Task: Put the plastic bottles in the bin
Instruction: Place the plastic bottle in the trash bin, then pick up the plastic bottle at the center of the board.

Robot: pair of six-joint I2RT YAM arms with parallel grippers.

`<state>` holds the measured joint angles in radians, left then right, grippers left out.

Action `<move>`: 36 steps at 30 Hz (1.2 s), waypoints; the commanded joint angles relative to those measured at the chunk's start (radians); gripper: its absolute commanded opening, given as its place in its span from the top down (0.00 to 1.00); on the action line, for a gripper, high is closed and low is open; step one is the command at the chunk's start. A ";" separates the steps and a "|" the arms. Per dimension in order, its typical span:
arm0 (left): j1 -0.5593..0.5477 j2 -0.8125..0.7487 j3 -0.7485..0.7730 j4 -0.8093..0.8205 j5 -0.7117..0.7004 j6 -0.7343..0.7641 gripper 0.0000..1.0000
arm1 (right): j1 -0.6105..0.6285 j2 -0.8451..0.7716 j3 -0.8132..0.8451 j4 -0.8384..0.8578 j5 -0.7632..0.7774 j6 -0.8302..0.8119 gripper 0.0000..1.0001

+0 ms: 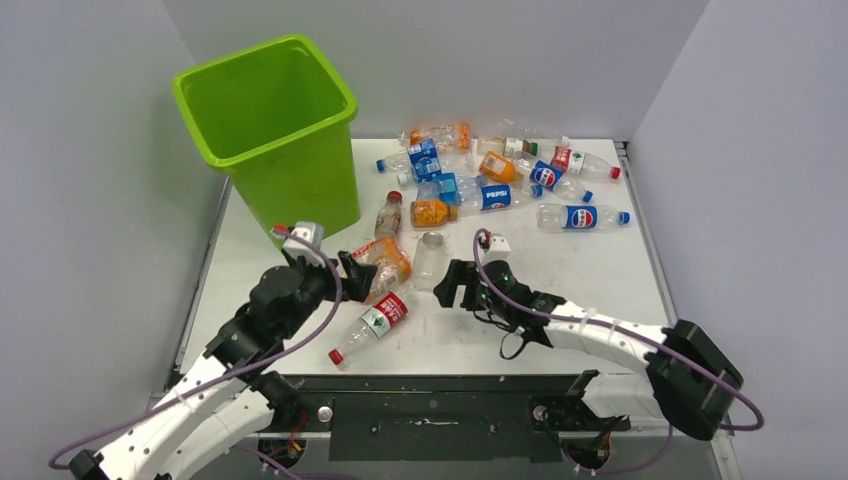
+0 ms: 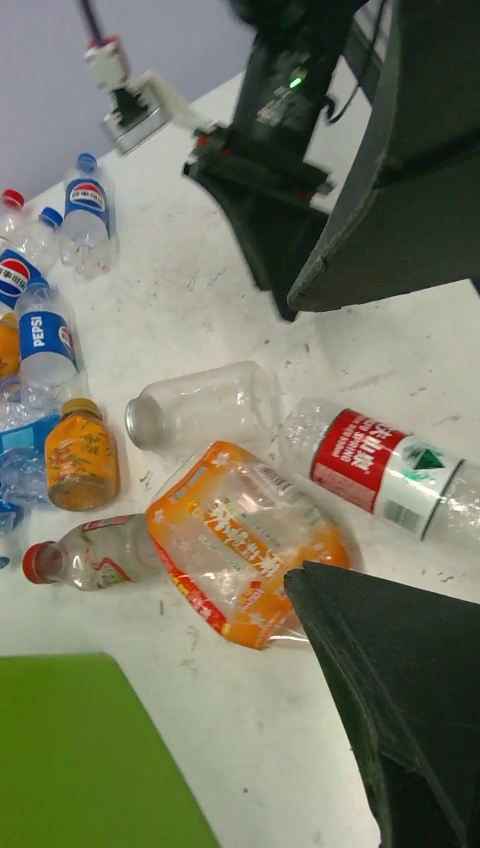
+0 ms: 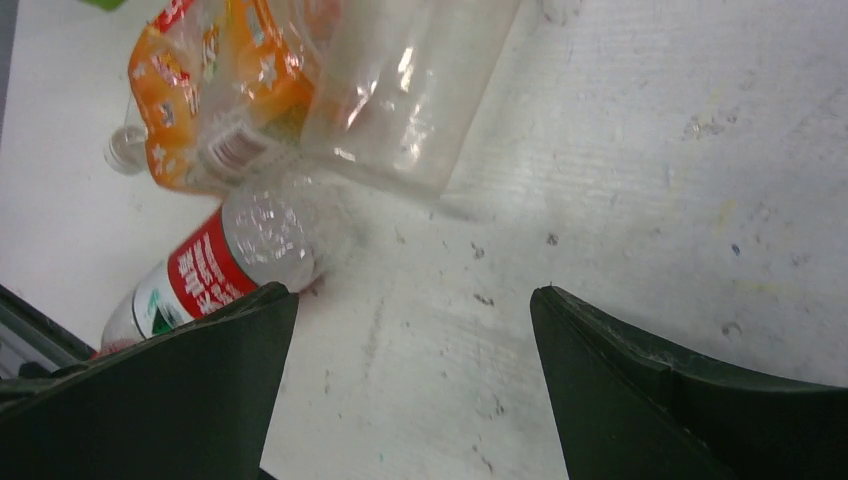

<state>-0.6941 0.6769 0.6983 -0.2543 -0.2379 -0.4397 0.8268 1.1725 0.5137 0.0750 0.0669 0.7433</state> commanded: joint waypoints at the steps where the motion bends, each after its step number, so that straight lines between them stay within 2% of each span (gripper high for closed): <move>1: 0.004 -0.249 -0.095 0.076 0.028 -0.084 0.04 | -0.052 0.140 0.134 0.180 -0.015 0.090 0.10; 5: 0.004 -0.387 -0.193 0.082 0.020 -0.095 0.04 | -0.103 0.250 0.207 0.194 -0.035 0.107 0.10; 9: 0.002 -0.456 -0.225 0.064 -0.007 -0.126 0.04 | -0.134 0.344 0.296 0.144 -0.058 0.089 0.10; 16: -0.002 -0.414 -0.207 0.039 0.016 -0.141 0.04 | -0.141 0.458 0.416 0.042 -0.058 0.064 0.10; 27: -0.004 -0.379 -0.198 0.036 0.025 -0.156 0.04 | -0.128 0.553 0.441 0.003 -0.099 0.064 0.10; 33: -0.004 -0.387 -0.205 0.038 0.030 -0.151 0.04 | -0.120 0.598 0.429 0.037 -0.136 0.069 0.02; 36: -0.004 -0.401 -0.210 0.035 0.028 -0.153 0.04 | -0.117 0.576 0.394 0.066 -0.135 0.066 0.17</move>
<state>-0.6930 0.2955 0.4728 -0.2440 -0.2226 -0.5911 0.7002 1.7599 0.9241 0.0963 -0.0505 0.8204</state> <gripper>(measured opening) 0.962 0.908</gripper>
